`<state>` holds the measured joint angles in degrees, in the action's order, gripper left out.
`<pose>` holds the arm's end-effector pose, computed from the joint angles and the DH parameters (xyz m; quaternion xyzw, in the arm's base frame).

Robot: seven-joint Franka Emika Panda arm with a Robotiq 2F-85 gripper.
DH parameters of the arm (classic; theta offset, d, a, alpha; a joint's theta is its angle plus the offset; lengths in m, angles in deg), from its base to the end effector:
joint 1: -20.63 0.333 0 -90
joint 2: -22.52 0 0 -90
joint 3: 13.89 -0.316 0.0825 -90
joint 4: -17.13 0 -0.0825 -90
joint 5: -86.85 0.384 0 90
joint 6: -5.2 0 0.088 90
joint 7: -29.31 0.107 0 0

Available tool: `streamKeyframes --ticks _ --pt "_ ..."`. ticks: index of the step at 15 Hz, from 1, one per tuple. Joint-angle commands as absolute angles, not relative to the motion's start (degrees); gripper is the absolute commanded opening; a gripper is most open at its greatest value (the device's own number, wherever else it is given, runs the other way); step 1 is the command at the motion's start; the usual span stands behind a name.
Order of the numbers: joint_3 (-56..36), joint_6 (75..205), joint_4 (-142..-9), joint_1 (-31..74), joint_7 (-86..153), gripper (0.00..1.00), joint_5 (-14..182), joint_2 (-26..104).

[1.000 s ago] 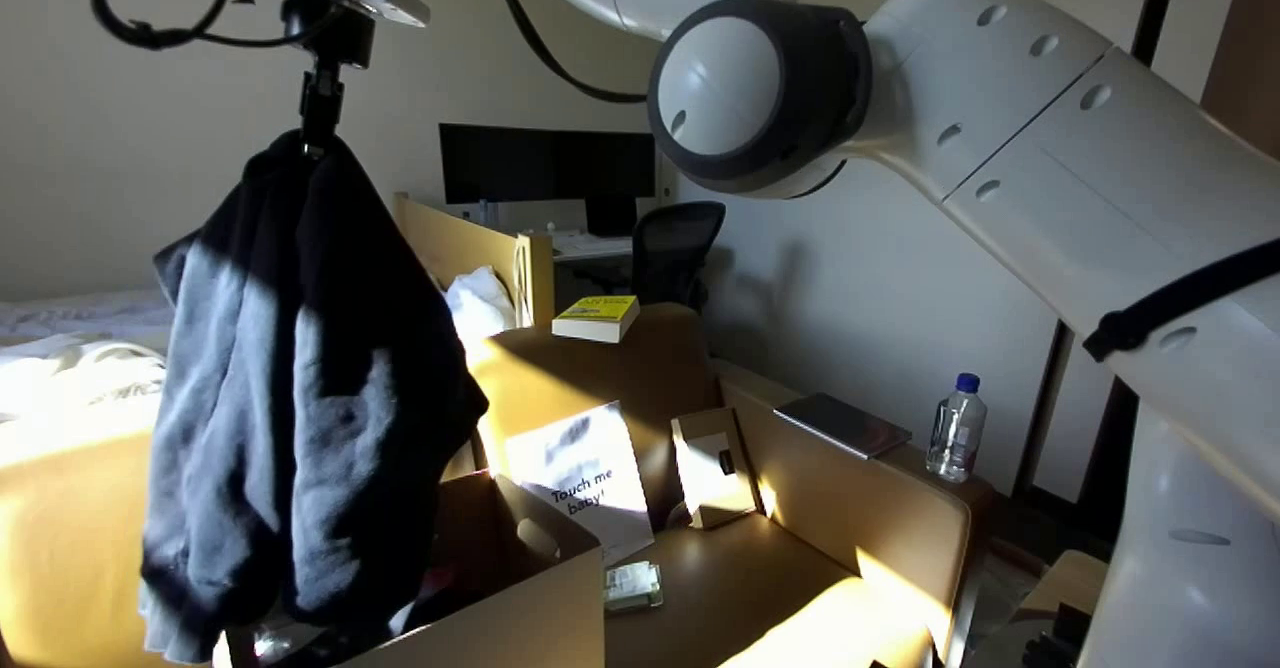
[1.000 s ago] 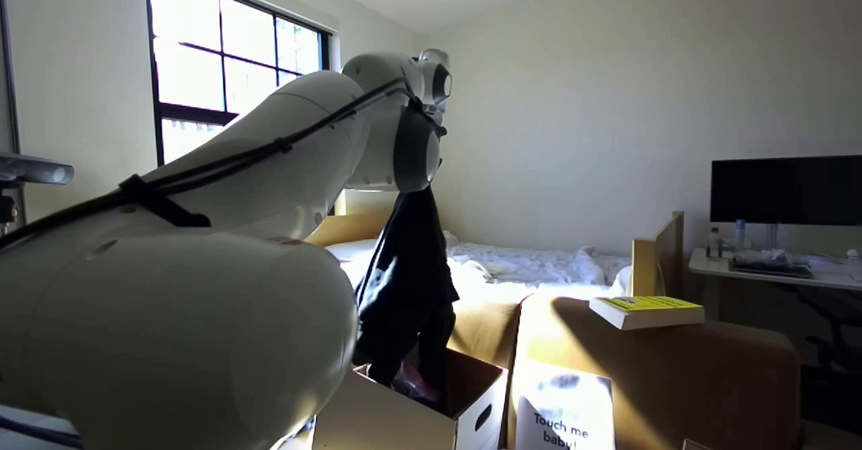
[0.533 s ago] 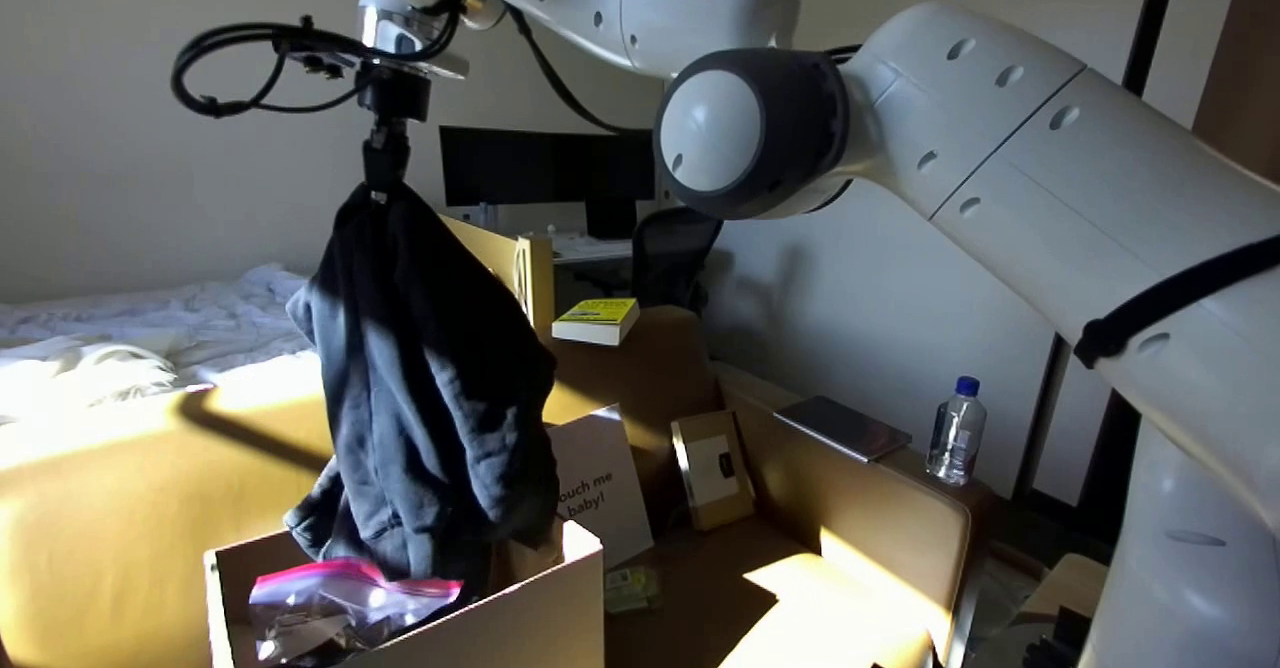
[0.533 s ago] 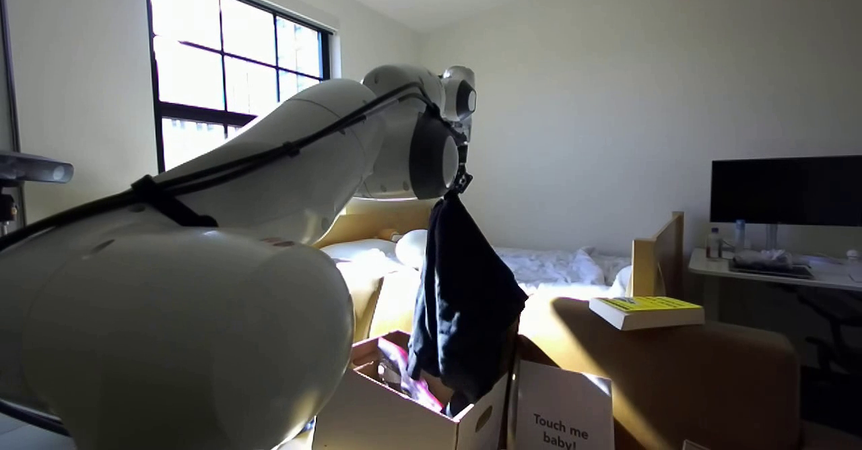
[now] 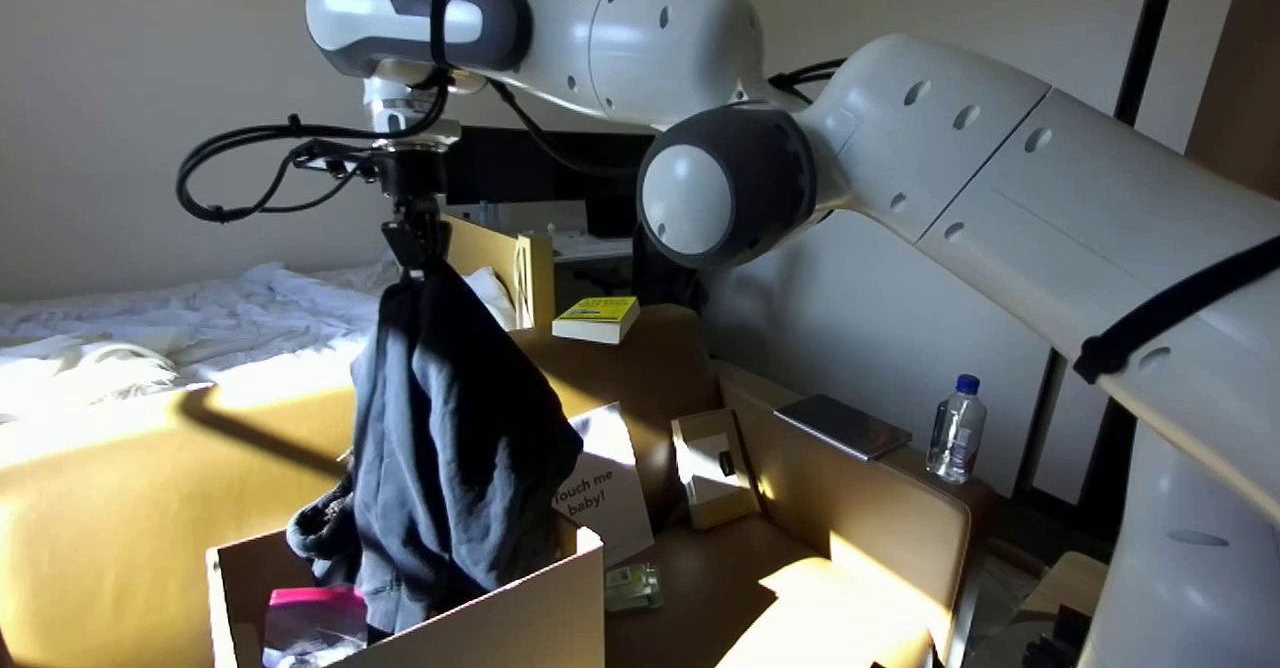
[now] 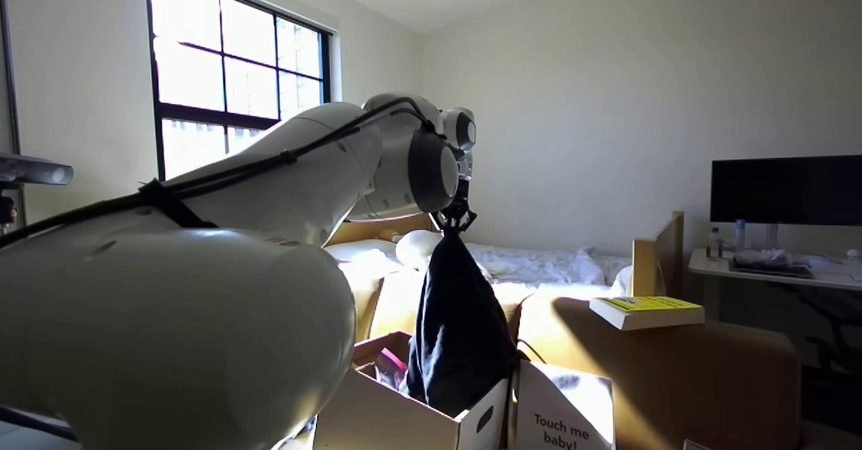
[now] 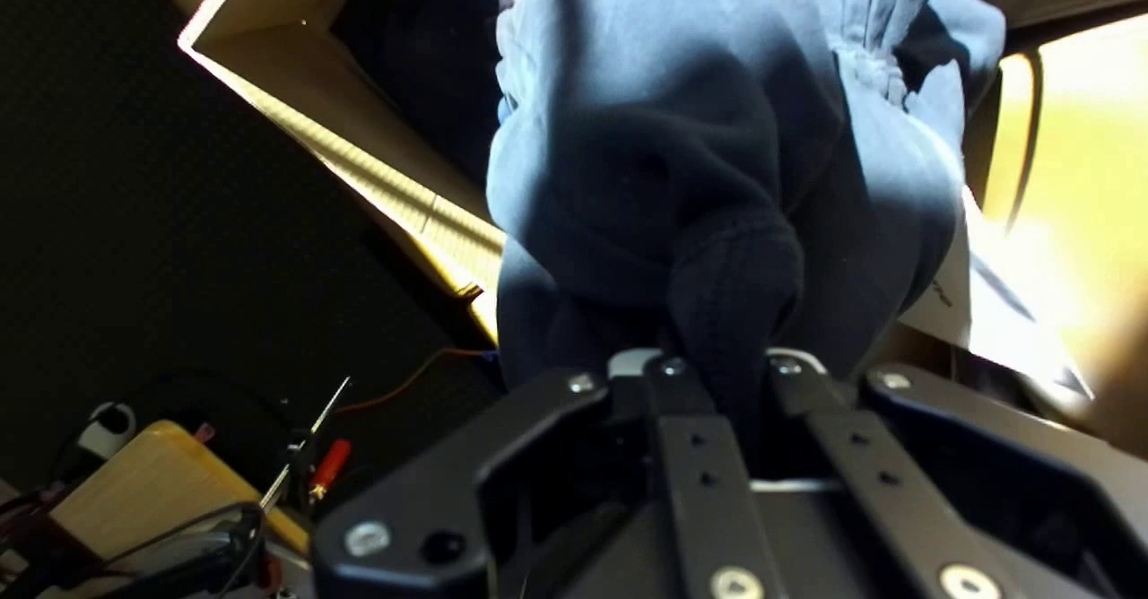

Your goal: Pick up the cloth from the sofa and put it in the box

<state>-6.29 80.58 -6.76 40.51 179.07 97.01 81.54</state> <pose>0.7182 0.2410 0.4383 0.4034 -0.9123 -0.0381 0.0600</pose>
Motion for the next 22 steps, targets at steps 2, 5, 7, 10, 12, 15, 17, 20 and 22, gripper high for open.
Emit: streamKeyframes --ticks 2,5,7,10,12,15,17,20,22 --pt "-2.87 72.85 -12.59 39.78 178.58 0.02 108.13 79.26" --pt "-6.68 72.09 -10.01 39.47 177.69 0.02 111.43 80.09" --pt "-14.25 70.21 -4.66 38.56 178.38 0.02 106.89 82.53" --pt "-13.86 73.57 -7.51 39.83 177.64 0.02 108.21 81.22" --pt "-17.23 71.39 -3.08 39.21 178.39 0.02 105.52 83.91" --pt "-18.78 71.85 -1.37 39.17 178.14 0.34 103.80 84.93" --pt "-19.36 73.62 -5.65 39.27 177.08 0.41 102.53 82.40" --pt "-20.17 73.74 -5.62 39.49 176.47 0.59 101.81 82.21" --pt "-20.61 73.88 -5.62 39.56 176.35 0.73 101.56 82.04"
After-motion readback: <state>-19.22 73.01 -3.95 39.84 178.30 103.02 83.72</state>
